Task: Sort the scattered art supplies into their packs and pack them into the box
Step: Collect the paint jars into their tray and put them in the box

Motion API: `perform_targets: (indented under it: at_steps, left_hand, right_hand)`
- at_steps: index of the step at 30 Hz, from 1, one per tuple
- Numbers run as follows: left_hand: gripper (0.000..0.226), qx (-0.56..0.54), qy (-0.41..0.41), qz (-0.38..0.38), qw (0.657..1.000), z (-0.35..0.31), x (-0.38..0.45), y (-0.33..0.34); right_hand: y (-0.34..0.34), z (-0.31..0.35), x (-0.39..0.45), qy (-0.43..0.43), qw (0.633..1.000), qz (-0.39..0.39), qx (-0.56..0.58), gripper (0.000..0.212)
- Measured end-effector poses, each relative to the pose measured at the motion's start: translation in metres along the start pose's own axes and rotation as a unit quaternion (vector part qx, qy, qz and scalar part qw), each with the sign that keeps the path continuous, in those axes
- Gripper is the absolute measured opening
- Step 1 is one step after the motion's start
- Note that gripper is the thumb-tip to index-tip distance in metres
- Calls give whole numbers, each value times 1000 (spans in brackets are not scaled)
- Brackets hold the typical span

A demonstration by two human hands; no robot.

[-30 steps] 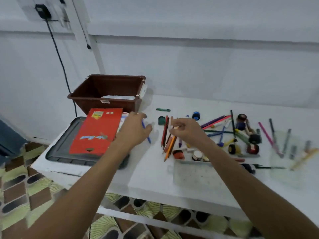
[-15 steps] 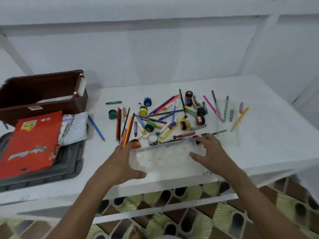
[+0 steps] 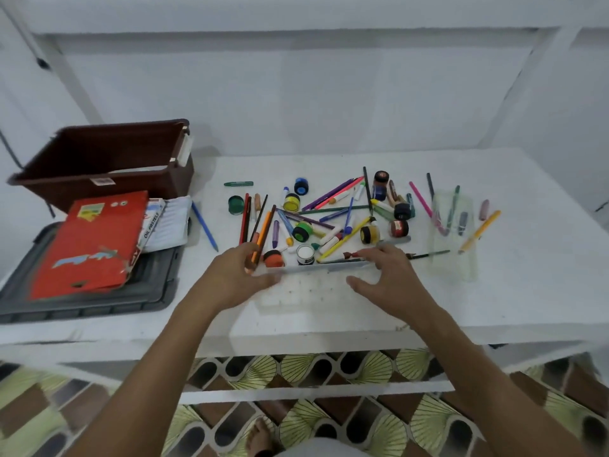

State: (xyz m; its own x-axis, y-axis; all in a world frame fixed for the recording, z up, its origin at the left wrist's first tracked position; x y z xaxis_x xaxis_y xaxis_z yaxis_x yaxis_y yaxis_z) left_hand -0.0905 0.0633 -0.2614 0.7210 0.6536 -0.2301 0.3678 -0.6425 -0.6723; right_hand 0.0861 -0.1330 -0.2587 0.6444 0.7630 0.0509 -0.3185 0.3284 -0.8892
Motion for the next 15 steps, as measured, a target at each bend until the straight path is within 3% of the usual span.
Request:
perform_targets:
  at_steps: [3,6,9,15]
  left_hand:
    - [62,18,-18,-28,999,-10,18,-9]
    - [51,66,-48,-1,997,-16,36,-2]
    - [50,96,-78,42,991,-11,49,12]
    - [40,61,-75,11,995,-5,59,14]
  right_hand:
    - [9,30,23,-28,999,15,7,54]
    - [20,59,44,-45,998,32,0,52]
    - [39,71,58,-32,996,69,-49,55]
    - [54,80,72,10,990,85,-113,44]
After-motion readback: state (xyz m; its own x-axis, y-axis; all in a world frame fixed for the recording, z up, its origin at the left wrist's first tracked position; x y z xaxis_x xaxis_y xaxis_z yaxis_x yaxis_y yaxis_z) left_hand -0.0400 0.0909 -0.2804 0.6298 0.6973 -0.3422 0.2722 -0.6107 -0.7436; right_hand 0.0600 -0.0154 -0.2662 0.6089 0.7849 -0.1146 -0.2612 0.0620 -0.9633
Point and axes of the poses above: each hand's wrist, its own x-axis towards the middle knuckle, its own y-axis out of the palm, z = x × y, the point moved 9 cm from there along x, towards the middle knuckle, and after that the axes turned 11 degrees about -x, right-handed, at the moved point
